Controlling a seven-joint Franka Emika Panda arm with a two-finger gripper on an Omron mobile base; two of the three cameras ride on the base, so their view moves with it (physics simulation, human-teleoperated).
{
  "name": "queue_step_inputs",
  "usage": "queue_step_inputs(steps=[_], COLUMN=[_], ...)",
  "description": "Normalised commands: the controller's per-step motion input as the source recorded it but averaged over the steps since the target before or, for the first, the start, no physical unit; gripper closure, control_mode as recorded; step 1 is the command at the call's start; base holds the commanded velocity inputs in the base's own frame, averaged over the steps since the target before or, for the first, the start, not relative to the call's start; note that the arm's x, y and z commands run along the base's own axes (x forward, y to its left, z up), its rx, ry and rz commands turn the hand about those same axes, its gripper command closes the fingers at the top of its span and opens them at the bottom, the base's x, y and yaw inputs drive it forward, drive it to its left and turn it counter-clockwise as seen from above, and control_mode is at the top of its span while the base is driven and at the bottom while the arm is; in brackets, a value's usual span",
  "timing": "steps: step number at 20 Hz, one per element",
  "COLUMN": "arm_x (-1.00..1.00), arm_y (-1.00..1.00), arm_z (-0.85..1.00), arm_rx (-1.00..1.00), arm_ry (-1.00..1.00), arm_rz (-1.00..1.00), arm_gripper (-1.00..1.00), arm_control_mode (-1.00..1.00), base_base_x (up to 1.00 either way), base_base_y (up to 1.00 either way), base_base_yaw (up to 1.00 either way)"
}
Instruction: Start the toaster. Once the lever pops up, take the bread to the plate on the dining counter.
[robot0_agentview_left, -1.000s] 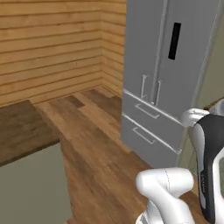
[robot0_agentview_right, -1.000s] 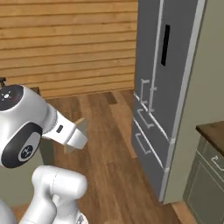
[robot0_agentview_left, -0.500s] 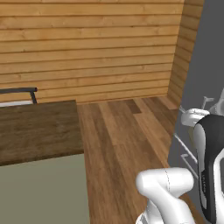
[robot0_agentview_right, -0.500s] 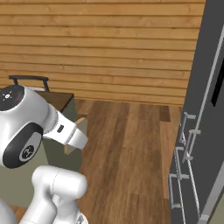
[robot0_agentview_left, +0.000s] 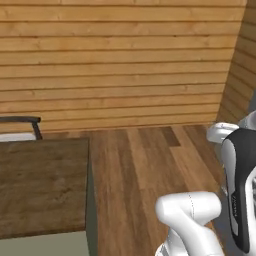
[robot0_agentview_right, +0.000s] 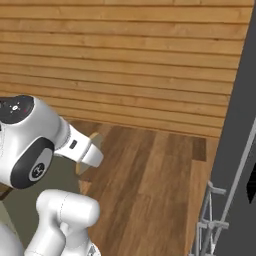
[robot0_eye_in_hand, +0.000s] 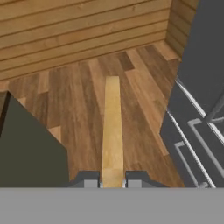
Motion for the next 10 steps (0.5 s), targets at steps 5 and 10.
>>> queue_step_inputs(steps=[5, 10], arm_x=[0.00, 0.00], arm_y=[0.00, 0.00], arm_z=[0.00, 0.00], arm_rx=[0.00, 0.00], arm_ry=[0.00, 0.00], arm_rz=[0.00, 0.00], arm_gripper=[1.00, 1.00], arm_control_mode=[1.00, 1.00], base_base_x=[1.00, 1.00], base_base_y=[-0.23, -0.13], base_base_yaw=[0.06, 0.13])
